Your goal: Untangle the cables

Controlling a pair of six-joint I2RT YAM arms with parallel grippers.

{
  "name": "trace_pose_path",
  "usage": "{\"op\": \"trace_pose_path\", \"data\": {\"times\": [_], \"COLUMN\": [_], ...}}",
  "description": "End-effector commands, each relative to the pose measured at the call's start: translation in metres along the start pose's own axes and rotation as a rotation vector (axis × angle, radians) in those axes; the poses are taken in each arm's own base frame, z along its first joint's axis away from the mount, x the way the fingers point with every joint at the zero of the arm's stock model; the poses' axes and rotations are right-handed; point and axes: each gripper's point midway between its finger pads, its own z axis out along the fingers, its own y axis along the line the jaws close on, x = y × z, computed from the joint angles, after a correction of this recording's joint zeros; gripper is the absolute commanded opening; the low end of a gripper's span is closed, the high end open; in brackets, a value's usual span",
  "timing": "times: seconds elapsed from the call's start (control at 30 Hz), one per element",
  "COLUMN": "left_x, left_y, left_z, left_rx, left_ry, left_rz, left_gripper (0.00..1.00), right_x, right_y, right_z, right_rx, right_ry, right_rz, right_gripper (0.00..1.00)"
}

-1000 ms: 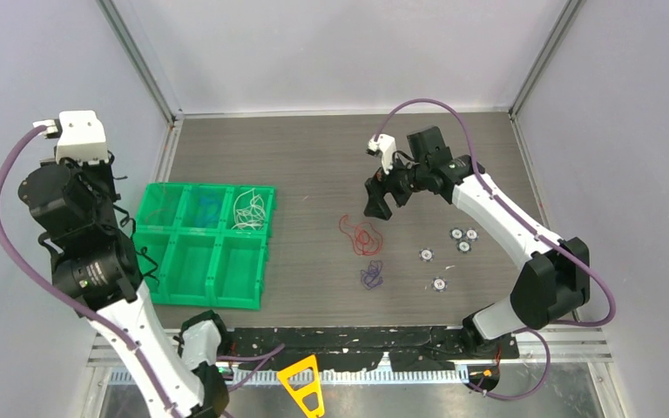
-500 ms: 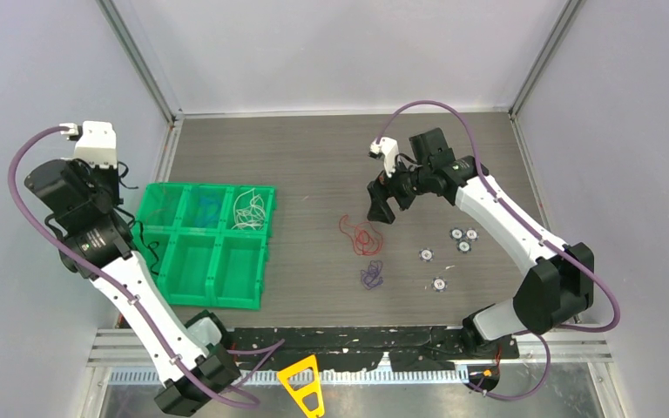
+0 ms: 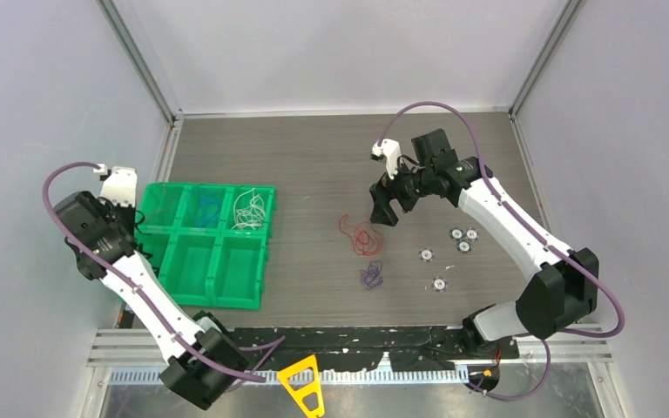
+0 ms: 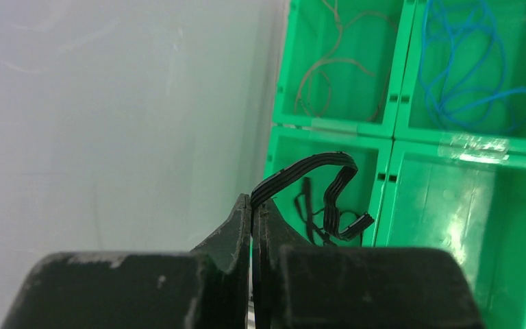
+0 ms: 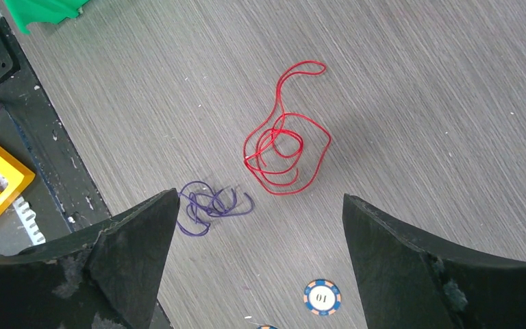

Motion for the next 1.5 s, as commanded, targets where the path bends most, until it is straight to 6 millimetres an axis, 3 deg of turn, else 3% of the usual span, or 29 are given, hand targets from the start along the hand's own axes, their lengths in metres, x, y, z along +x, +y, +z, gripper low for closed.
{"op": "trace_pose_path", "data": {"times": [0.0, 0.23, 0.43, 0.77, 0.93, 1.0, 1.13, 1.23, 1.3, 1.47], "left_x": [0.019, 0.07, 0.109, 0.128, 0.107, 0.09, 0.065, 0.039, 0.017, -0.051], "left_y": [0.003, -0.013, -0.007, -0.013, -0.026, -0.031, -0.052, -0.076, -0.097, -0.174], "left_z": [0.02, 0.057, 0.085, 0.1, 0.081, 0.068, 0.041, 0.024, 0.012, -0.034], "left_rx": [0.025, 0.084, 0.06, 0.112, 0.178, 0.192, 0.236, 0.292, 0.365, 0.7], "left_ry": [0.023, 0.114, 0.208, 0.232, 0.175, 0.132, 0.069, 0.006, -0.043, -0.221], "left_rz": [0.104, 0.187, 0.223, 0.294, 0.28, 0.271, 0.321, 0.342, 0.329, 0.256], "left_gripper": [0.0, 0.0, 0.0, 0.02, 0.43, 0.53, 0.64, 0.72, 0.77, 0.84], "right_x": [-0.015, -0.009, -0.005, -0.001, -0.001, 0.002, 0.013, 0.032, 0.052, 0.101], "right_y": [0.0, -0.002, -0.004, -0.004, -0.004, -0.004, -0.005, -0.016, -0.02, -0.025], "right_z": [-0.012, -0.006, -0.002, 0.004, 0.005, 0.006, 0.01, 0.018, 0.025, 0.052], "right_rx": [0.02, 0.017, 0.01, -0.004, -0.01, -0.012, -0.012, 0.035, 0.048, 0.029], "right_ry": [-0.043, -0.021, -0.003, 0.011, 0.013, 0.02, 0.05, 0.115, 0.185, 0.327], "right_rz": [-0.038, -0.028, -0.017, -0.003, 0.001, 0.005, 0.028, 0.069, 0.105, 0.194], "right_gripper": [0.95, 0.95, 0.95, 0.95, 0.95, 0.95, 0.95, 0.95, 0.95, 0.98]}}
